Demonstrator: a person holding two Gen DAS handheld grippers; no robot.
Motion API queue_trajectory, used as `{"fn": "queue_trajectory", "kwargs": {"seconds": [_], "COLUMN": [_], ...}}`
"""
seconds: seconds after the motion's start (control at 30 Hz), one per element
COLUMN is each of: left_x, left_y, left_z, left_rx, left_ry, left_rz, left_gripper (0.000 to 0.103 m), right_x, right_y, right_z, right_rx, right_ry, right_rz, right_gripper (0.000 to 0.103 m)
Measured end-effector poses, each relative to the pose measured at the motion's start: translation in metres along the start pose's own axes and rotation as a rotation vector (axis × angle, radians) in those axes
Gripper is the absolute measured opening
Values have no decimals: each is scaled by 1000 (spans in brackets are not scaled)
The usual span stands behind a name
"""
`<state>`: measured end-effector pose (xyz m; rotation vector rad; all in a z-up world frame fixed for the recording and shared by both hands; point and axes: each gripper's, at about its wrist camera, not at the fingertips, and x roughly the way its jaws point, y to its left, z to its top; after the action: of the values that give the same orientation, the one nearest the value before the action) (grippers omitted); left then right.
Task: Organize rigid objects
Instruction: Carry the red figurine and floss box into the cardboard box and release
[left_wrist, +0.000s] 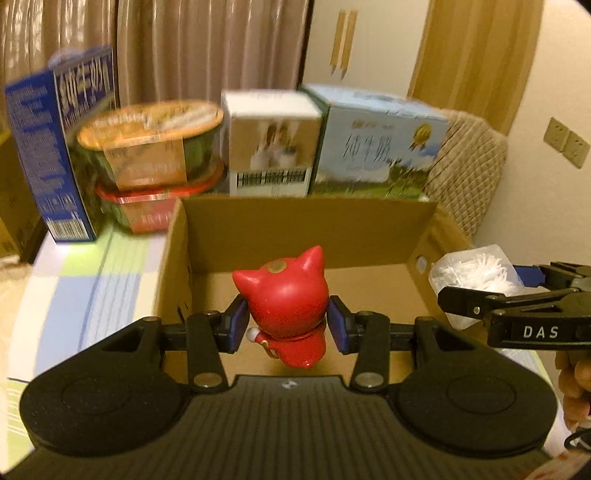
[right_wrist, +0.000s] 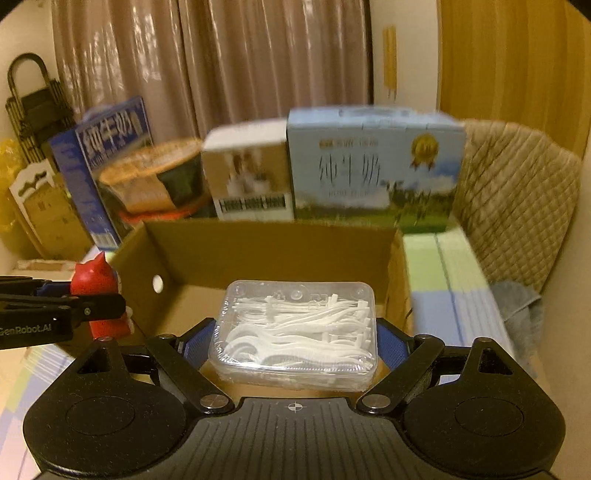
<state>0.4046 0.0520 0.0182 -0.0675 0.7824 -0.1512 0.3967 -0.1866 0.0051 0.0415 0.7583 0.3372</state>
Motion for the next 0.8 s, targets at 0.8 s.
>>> {"fn": "queue_trajectory", "kwargs": {"seconds": [0.8], "left_x": [42], "left_y": [5], "left_z": [-9], "left_rx": [9], "left_ry": [39], "left_rz": [38], "left_gripper": [51], "right_x": [47], "right_y": [-14], "right_z": [-15], "right_rx": [14], "right_ry": [75], "right_rz": [-16], "right_gripper": [86]}}
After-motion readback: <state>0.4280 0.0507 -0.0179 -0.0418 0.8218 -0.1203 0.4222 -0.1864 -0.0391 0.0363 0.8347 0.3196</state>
